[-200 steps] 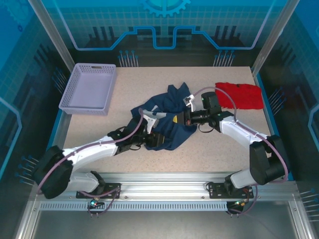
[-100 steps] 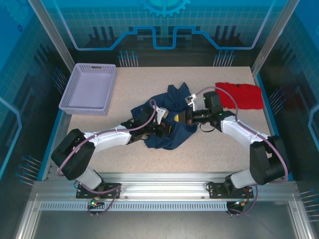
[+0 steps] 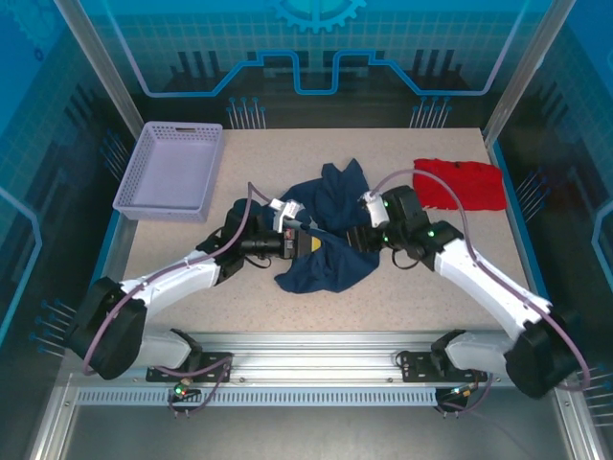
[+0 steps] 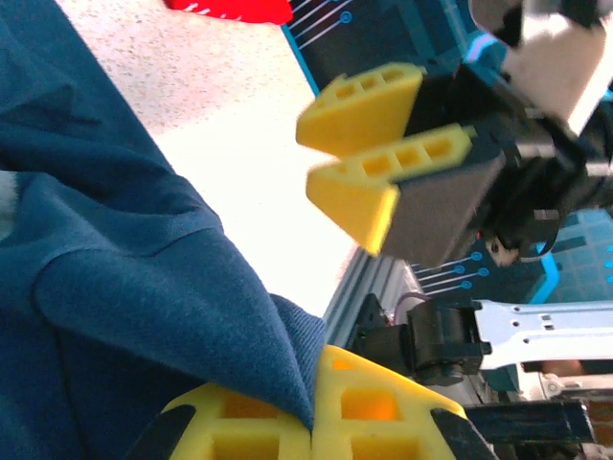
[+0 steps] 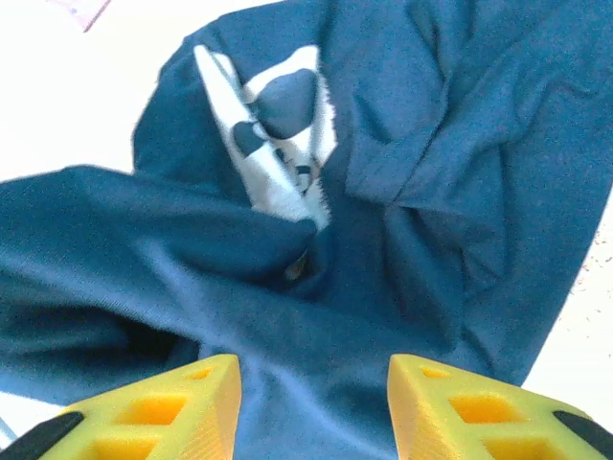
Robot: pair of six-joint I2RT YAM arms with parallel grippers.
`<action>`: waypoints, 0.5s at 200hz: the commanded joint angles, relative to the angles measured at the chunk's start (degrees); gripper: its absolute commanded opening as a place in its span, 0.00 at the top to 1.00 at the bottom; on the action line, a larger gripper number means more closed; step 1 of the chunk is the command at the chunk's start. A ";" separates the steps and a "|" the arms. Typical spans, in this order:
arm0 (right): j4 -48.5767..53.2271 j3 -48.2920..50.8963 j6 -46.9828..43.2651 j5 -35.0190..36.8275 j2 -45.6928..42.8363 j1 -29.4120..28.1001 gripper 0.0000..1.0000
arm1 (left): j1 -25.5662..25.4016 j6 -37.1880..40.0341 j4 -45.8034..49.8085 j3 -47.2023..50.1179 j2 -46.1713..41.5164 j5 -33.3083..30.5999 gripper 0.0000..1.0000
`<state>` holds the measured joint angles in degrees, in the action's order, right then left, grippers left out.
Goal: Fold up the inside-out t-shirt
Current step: Adjust the T-shirt at the center of the table.
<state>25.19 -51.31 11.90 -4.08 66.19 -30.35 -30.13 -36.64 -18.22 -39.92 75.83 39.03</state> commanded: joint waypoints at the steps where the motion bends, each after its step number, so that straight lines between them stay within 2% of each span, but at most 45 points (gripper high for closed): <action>1: -2.19 5.02 -3.60 0.72 -4.72 -4.03 0.54 | 0.69 -2.30 -0.97 0.81 -2.24 3.14 1.00; 20: -7.90 7.95 -1.72 -2.33 -4.50 -6.62 0.57 | 0.91 -1.95 -0.33 0.90 -3.05 3.03 1.00; 54: -14.11 7.55 1.02 0.56 2.95 -8.21 0.57 | 1.15 -1.70 0.58 0.81 -3.46 3.00 1.00; 100: -23.04 5.01 5.68 5.72 14.99 -9.58 0.51 | 1.26 -1.24 1.17 0.89 -3.76 2.77 1.00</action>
<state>9.37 -44.03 14.20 -2.09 76.31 -38.83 -29.39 -37.63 -17.65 -39.90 73.76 40.40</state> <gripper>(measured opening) 0.487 0.054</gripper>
